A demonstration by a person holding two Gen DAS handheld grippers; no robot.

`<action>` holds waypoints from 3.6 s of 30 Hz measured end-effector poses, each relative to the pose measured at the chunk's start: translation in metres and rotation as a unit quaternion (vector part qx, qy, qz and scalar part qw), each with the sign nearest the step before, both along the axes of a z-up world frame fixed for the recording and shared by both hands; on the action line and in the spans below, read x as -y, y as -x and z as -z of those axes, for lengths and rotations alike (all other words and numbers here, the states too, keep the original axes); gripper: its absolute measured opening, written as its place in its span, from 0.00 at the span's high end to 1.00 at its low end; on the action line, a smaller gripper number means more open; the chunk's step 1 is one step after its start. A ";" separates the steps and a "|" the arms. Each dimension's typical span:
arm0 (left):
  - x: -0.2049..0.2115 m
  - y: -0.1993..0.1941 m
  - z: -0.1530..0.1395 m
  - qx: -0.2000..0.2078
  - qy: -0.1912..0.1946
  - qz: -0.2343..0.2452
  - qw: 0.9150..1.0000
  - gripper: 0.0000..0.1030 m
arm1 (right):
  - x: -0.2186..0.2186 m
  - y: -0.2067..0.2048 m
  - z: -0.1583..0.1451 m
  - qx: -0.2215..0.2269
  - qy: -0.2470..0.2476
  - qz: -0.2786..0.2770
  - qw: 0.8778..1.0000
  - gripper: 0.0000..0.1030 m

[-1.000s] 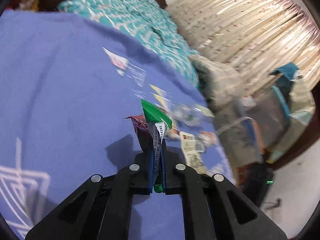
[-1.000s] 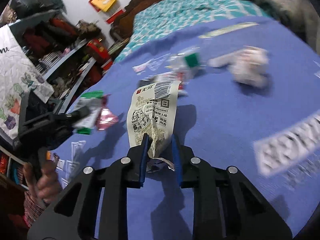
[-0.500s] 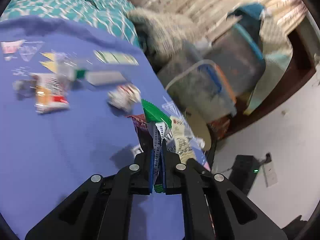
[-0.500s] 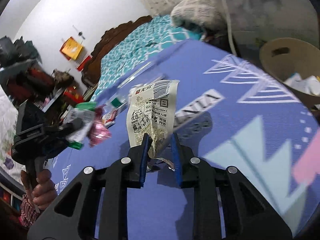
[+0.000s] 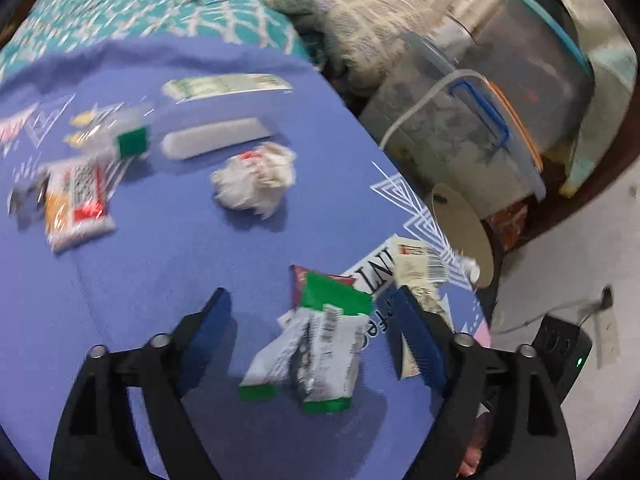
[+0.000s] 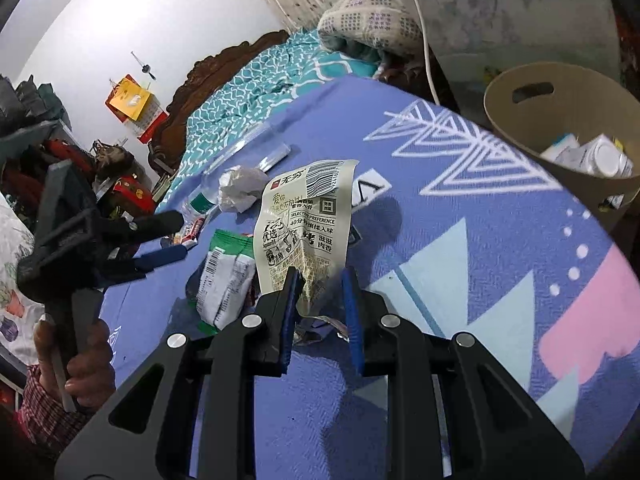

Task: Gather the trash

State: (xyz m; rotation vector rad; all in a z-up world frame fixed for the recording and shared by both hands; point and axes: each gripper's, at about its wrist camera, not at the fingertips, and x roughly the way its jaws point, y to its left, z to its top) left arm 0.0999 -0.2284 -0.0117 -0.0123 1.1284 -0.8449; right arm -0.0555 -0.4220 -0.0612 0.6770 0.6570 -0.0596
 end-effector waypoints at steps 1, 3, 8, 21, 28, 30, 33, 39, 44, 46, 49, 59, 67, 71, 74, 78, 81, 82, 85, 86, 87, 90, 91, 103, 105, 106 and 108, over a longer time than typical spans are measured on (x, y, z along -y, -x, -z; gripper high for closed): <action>0.007 0.004 -0.001 0.014 -0.015 0.013 1.000 0.21 | 0.001 0.001 0.001 0.001 -0.002 0.003 1.000 0.76; 0.021 0.013 0.001 0.041 -0.046 0.040 0.997 0.60 | 0.006 0.000 0.004 0.002 -0.010 0.006 1.000 0.76; 0.006 0.016 0.003 0.030 -0.033 0.047 0.998 1.00 | 0.006 0.001 0.003 0.004 -0.009 0.008 1.000 0.76; -0.020 0.044 -0.006 0.015 -0.034 0.034 0.999 0.23 | 0.003 0.007 0.000 0.007 0.000 0.006 1.000 0.76; -0.008 0.071 0.026 -0.003 -0.079 0.068 0.995 0.77 | 0.003 0.016 -0.001 0.009 -0.005 0.010 1.000 0.76; -0.011 0.075 0.024 -0.012 -0.065 0.071 0.995 0.89 | 0.003 0.016 0.001 0.008 -0.009 0.009 1.000 0.76; -0.017 0.085 0.006 0.021 -0.058 0.075 0.995 0.89 | 0.003 0.019 0.000 0.012 -0.011 0.007 1.000 0.76; -0.023 0.093 -0.044 0.056 -0.003 0.095 0.994 0.89 | 0.022 0.029 -0.008 0.032 -0.006 0.039 0.999 0.76; 0.033 0.085 -0.064 0.087 0.011 0.141 0.986 0.89 | 0.064 0.047 -0.014 0.037 0.006 0.101 0.994 0.76; 0.063 0.081 -0.066 0.097 0.014 0.164 0.982 0.89 | 0.088 0.058 -0.017 0.036 0.016 0.136 0.990 0.76; 0.123 0.076 -0.067 0.104 0.018 0.202 0.974 0.89 | 0.128 0.071 -0.017 0.029 0.024 0.187 0.982 0.76; 0.284 0.083 -0.023 0.148 -0.044 0.237 0.959 0.27 | 0.224 0.085 0.005 0.012 -0.032 0.289 0.957 0.19; 0.208 0.087 -0.029 0.170 -0.030 0.202 0.964 0.33 | 0.191 0.101 -0.017 0.049 0.011 0.307 0.950 0.28; 0.126 0.076 -0.027 0.164 -0.030 0.151 0.974 0.33 | 0.155 0.080 -0.037 0.069 0.018 0.262 0.963 0.36; 0.060 0.060 -0.023 0.153 -0.033 0.089 0.984 0.33 | 0.123 0.054 -0.044 0.073 0.014 0.194 0.978 0.40; 0.005 0.035 -0.009 0.115 -0.043 0.021 0.992 0.29 | 0.068 0.008 -0.037 0.048 0.009 0.095 0.994 0.55; -0.006 0.025 0.002 0.086 -0.053 0.010 0.995 0.28 | 0.034 -0.019 -0.028 0.025 0.009 0.047 0.999 0.62; -0.004 0.025 0.004 0.084 -0.053 0.017 0.995 0.28 | 0.026 -0.025 -0.026 0.020 0.011 0.041 0.999 0.62; 0.013 0.033 0.014 0.095 -0.072 0.038 0.992 0.20 | 0.017 -0.041 -0.023 0.004 0.005 0.028 1.000 0.61; 0.020 0.035 0.021 0.099 -0.080 0.046 0.991 0.20 | 0.016 -0.046 -0.023 0.000 0.001 0.023 1.000 0.60; 0.021 0.035 0.026 0.099 -0.084 0.048 0.990 0.25 | 0.016 -0.049 -0.023 -0.004 0.001 0.022 1.000 0.60; 0.032 0.038 0.036 0.122 -0.087 0.057 0.987 0.77 | 0.018 -0.068 -0.030 -0.010 0.011 0.013 1.000 0.49; 0.031 0.038 0.036 0.121 -0.080 0.058 0.988 0.80 | 0.020 -0.075 -0.032 -0.010 0.014 0.008 1.000 0.48; -0.103 0.021 0.015 0.142 -0.094 -0.074 0.983 0.88 | -0.075 -0.208 -0.027 -0.051 0.055 -0.106 0.991 0.25; -0.118 0.019 0.014 0.146 -0.104 -0.096 0.979 0.88 | -0.084 -0.227 -0.019 -0.067 0.069 -0.107 0.990 0.28; -0.125 0.019 0.015 0.145 -0.106 -0.104 0.978 0.88 | -0.089 -0.234 -0.014 -0.076 0.079 -0.106 0.988 0.49; -0.131 0.019 0.017 0.142 -0.110 -0.111 0.977 0.88 | -0.091 -0.233 -0.006 -0.084 0.071 -0.118 0.987 0.61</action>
